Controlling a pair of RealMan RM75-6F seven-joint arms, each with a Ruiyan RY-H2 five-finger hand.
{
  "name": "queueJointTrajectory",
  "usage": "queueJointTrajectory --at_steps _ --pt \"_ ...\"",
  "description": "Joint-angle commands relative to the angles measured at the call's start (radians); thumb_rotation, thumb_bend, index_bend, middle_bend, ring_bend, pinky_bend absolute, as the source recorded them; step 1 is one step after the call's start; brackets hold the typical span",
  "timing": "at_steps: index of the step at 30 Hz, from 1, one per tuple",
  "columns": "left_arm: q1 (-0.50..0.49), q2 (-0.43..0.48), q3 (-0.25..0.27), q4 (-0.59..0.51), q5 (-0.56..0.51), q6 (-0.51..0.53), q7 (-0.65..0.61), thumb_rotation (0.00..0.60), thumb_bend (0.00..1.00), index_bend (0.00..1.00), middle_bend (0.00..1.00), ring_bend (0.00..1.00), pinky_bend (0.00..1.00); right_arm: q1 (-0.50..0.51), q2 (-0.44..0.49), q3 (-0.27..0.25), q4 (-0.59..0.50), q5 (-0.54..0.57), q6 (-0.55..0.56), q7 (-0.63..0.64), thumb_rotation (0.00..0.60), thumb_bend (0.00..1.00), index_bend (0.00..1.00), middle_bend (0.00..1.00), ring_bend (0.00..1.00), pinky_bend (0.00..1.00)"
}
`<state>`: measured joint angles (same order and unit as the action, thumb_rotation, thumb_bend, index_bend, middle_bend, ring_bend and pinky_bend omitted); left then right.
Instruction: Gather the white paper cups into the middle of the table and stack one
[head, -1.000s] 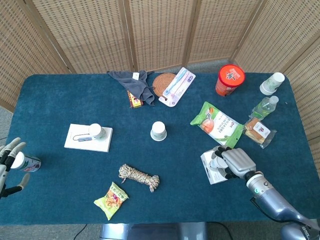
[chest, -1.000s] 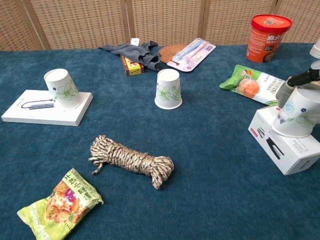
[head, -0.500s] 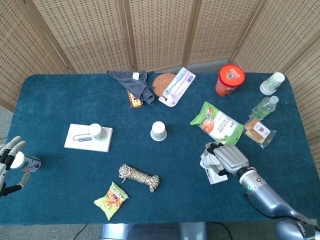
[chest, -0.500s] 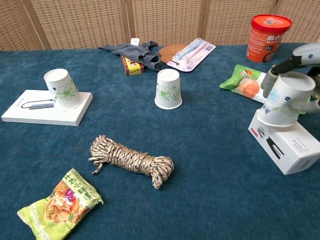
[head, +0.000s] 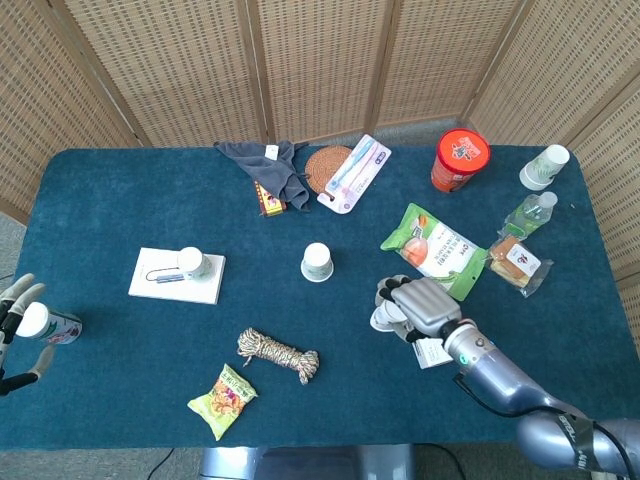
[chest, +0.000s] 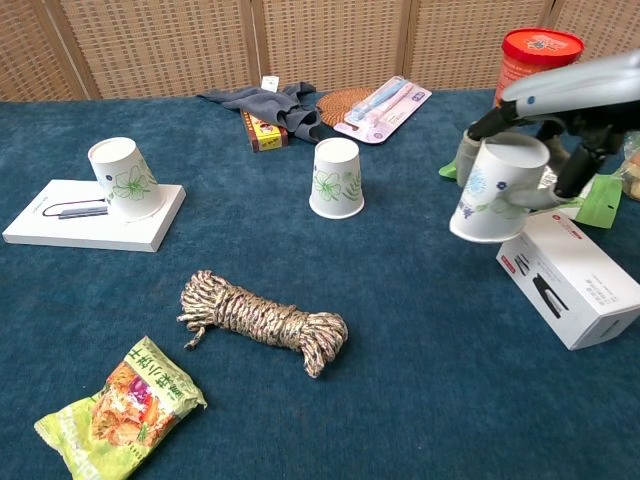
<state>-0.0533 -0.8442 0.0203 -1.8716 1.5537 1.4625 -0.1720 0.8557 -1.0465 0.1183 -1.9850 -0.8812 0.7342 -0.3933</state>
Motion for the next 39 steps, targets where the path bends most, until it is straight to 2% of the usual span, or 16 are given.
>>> queueJointTrajectory --at_steps 1,16,39 --pt "0.001 0.0 0.001 0.002 0.0 0.001 -0.002 0.6 0.46 0.0 0.0 0.0 0.0 0.043 -0.024 0.002 0.021 0.048 -0.015 -0.022 0.6 0.48 0.36 0.22 0.18 0.64" --pt "0.002 0.004 0.0 0.001 -0.003 0.002 0.001 0.6 0.46 0.0 0.0 0.0 0.0 0.193 -0.116 -0.024 0.134 0.199 -0.046 -0.055 0.6 0.48 0.36 0.21 0.18 0.64" --pt "-0.001 0.004 -0.001 0.006 -0.006 -0.003 -0.004 0.6 0.47 0.0 0.0 0.0 0.0 0.318 -0.245 -0.083 0.182 0.273 -0.026 -0.088 0.6 0.48 0.36 0.21 0.18 0.64"
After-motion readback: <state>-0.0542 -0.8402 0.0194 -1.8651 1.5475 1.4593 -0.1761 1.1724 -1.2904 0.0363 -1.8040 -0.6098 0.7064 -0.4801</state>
